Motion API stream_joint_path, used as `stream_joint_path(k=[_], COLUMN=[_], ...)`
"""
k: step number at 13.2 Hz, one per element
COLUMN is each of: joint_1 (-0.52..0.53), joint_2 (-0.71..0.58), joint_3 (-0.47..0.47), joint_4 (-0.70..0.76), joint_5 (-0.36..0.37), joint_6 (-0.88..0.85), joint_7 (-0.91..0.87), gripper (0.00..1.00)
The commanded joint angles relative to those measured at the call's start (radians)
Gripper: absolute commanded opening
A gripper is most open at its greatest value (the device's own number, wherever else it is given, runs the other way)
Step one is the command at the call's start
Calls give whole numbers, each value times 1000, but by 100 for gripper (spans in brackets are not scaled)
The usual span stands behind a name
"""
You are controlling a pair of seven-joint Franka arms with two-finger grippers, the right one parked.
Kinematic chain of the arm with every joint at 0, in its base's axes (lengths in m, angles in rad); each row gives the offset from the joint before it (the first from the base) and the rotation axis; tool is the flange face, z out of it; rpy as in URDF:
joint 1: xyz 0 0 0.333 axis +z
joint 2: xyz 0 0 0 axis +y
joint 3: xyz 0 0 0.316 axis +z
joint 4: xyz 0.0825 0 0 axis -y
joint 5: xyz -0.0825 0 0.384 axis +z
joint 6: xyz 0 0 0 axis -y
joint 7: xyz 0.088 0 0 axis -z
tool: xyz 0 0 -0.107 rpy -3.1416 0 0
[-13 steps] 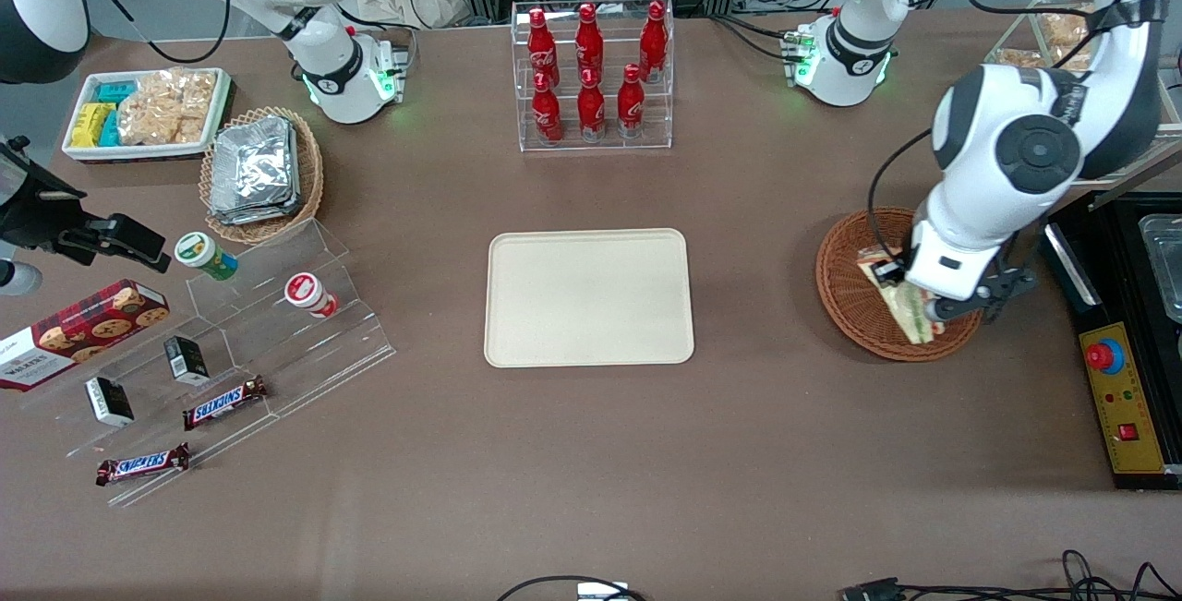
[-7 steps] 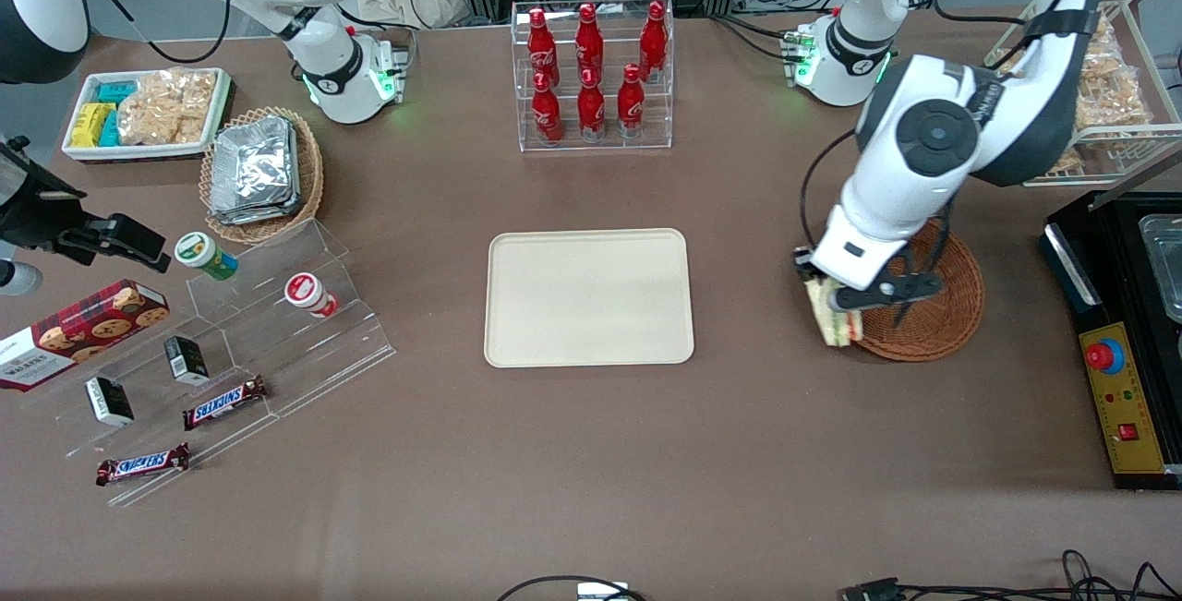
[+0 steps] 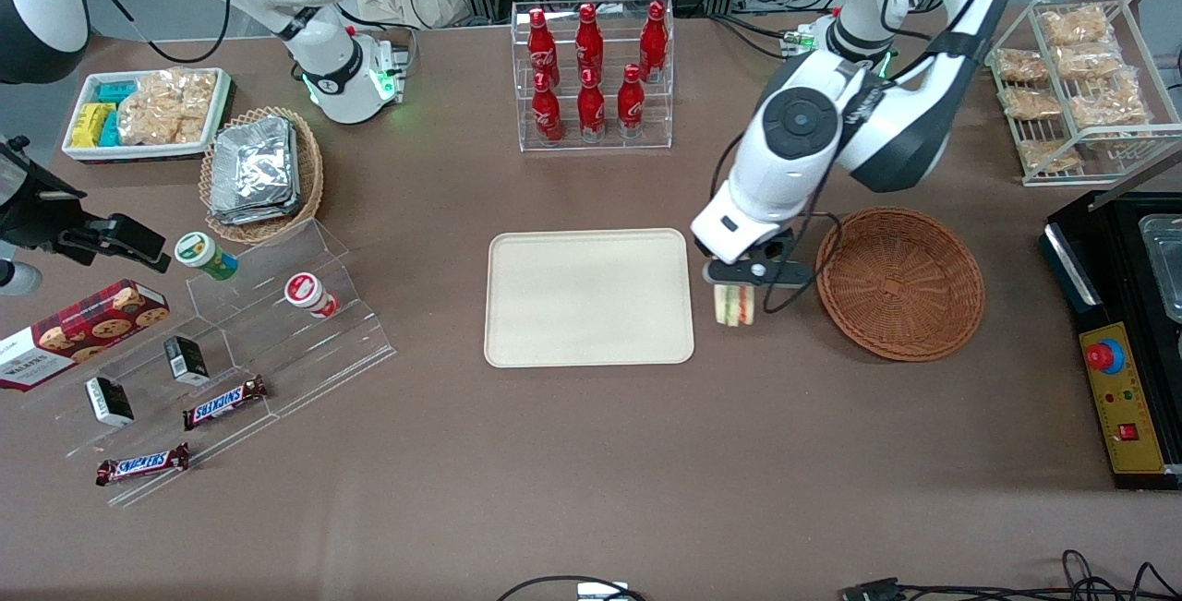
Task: Place sandwich from basket to tray
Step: 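Carry the sandwich over the cream tray and lower it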
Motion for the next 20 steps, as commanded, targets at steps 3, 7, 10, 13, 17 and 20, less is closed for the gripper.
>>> stream_joint_path(k=[3, 7, 10, 13, 17, 20], joint_1=[-123, -183, -203, -209, -221, -234], joint_2=[149, 281, 346, 378, 410, 415], joint_3=[5, 6, 8, 8, 8, 9], joint_4=[38, 55, 69, 69, 67, 66], joint_5=[142, 224, 276, 302, 305, 305], joint_6=[41, 118, 148, 165, 184, 184], joint_7=[-157, -253, -277, -290, -288, -291], gripper=[0, 0, 0, 0, 0, 0])
